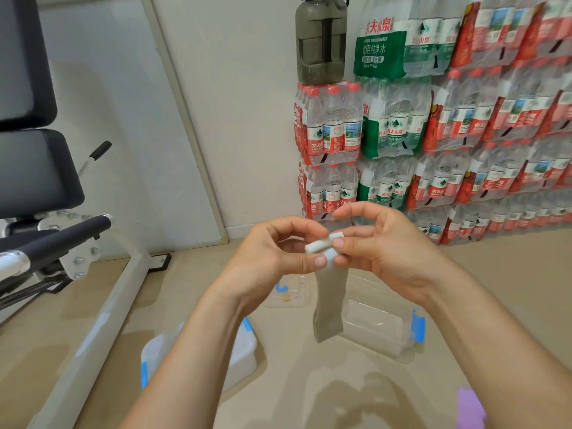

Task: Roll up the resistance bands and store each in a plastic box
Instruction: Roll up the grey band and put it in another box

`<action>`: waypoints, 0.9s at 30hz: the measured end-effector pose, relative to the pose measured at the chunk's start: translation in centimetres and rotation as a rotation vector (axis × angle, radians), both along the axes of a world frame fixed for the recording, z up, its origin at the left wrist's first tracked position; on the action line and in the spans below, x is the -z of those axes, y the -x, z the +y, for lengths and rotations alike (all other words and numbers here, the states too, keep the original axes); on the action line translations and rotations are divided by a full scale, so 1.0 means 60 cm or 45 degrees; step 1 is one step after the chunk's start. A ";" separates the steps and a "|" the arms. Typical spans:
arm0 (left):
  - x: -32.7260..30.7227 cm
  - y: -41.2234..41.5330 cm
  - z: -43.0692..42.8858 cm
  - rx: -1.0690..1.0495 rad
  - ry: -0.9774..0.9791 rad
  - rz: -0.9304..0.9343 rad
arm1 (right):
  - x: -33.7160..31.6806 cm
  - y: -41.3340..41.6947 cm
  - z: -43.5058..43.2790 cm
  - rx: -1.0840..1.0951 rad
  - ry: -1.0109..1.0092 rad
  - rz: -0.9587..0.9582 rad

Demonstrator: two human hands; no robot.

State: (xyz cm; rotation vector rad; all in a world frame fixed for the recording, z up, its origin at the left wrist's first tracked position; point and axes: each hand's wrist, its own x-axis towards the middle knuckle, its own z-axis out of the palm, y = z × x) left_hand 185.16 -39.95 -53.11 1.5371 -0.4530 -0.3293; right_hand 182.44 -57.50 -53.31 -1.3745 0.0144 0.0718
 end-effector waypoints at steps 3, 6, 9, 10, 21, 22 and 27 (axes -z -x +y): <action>-0.013 0.004 0.022 0.245 -0.158 -0.091 | -0.007 0.003 -0.011 -0.217 -0.051 0.029; -0.024 0.012 0.027 0.349 -0.315 -0.198 | -0.009 0.003 -0.014 -0.363 -0.034 0.060; -0.030 0.018 0.024 0.344 -0.384 -0.231 | -0.009 0.004 -0.012 -0.433 0.007 0.081; -0.031 0.018 0.023 0.324 -0.390 -0.232 | -0.009 0.004 -0.012 -0.444 0.012 0.077; -0.022 0.009 0.022 0.004 -0.157 -0.142 | -0.004 -0.002 -0.006 -0.101 -0.017 -0.080; -0.022 0.010 0.020 -0.034 -0.171 -0.114 | -0.002 -0.003 -0.006 -0.051 -0.021 -0.096; -0.016 0.014 0.005 -0.187 -0.180 -0.101 | 0.002 -0.008 0.000 0.157 0.107 -0.173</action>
